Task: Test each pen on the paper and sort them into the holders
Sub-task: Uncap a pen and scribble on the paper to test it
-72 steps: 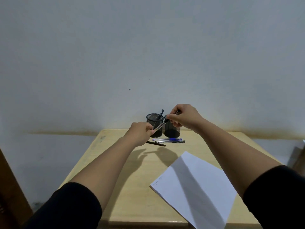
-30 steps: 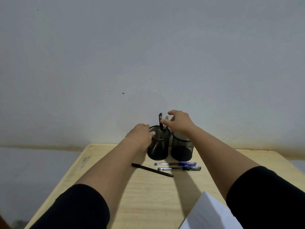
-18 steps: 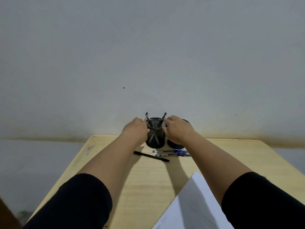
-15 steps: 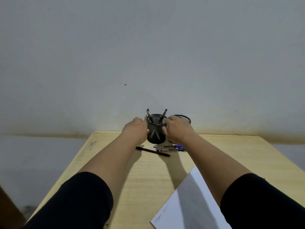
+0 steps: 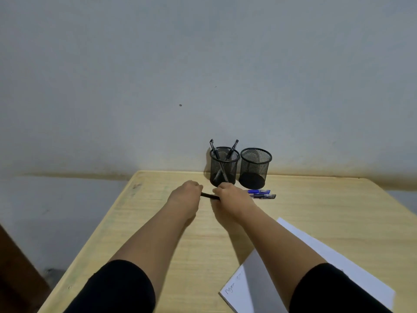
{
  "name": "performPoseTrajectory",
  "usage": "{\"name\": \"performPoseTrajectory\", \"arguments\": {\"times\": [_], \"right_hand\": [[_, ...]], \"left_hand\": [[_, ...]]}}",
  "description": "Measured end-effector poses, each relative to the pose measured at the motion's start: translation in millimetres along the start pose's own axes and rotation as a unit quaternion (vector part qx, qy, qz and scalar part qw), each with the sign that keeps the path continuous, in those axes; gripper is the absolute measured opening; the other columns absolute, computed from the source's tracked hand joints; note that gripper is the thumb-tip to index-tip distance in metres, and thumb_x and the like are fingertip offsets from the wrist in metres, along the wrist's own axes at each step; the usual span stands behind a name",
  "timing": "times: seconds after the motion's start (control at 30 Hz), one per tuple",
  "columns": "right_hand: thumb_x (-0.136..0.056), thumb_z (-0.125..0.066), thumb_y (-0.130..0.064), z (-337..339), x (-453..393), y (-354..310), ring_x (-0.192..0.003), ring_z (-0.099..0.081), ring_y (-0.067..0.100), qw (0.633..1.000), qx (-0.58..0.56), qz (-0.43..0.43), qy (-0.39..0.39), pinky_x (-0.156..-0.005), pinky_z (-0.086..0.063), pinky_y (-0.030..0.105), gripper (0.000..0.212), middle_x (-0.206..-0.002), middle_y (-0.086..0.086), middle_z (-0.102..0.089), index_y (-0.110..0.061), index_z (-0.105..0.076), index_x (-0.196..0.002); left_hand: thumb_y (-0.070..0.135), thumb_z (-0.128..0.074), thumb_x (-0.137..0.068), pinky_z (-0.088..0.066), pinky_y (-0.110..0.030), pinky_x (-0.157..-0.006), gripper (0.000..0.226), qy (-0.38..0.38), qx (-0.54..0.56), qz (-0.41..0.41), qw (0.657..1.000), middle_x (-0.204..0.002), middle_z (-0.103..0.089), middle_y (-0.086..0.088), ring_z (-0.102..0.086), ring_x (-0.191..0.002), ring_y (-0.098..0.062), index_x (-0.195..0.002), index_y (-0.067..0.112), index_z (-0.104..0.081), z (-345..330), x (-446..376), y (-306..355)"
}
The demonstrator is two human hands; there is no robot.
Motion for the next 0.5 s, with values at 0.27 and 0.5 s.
{"name": "performPoseTrajectory", "arguments": {"times": [0.27,0.5], "right_hand": [[-0.095,-0.047,-0.024,-15.3,-16.5,-7.2,-0.092,-0.057,0.025,0.997,-0.048,0.021,0.060,-0.074,-0.050,0.038,0.029,-0.103,0.008,-0.058,-0.010,-0.065,-0.112],[-0.086,-0.059,-0.030,5.7,-19.6,2.2,-0.092,-0.062,0.021,0.993,-0.114,-0.019,0.008,-0.083,-0.053,0.037,0.027,-0.099,0.005,-0.070,-0.018,-0.068,-0.108]], "left_hand": [[0.013,-0.045,-0.094,-0.044,-0.035,-0.073,0.020,0.033,0.099,0.015,0.994,-0.107,-0.056,-0.008,-0.054,-0.100,-0.027,-0.110,0.013,-0.058,-8.7,-6.8,-22.1],[0.011,-0.048,-0.093,-0.048,-0.038,-0.076,0.015,0.088,0.205,0.056,0.973,-0.097,-0.061,-0.009,-0.057,-0.090,-0.028,-0.099,0.012,-0.062,11.4,12.2,-40.3]]}}
Point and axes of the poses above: each hand's wrist, its own x-axis away from the middle knuckle, its own z-axis out of the back of the hand, y = z × x, the point moved 8 cm from there along -x, towards the middle knuckle
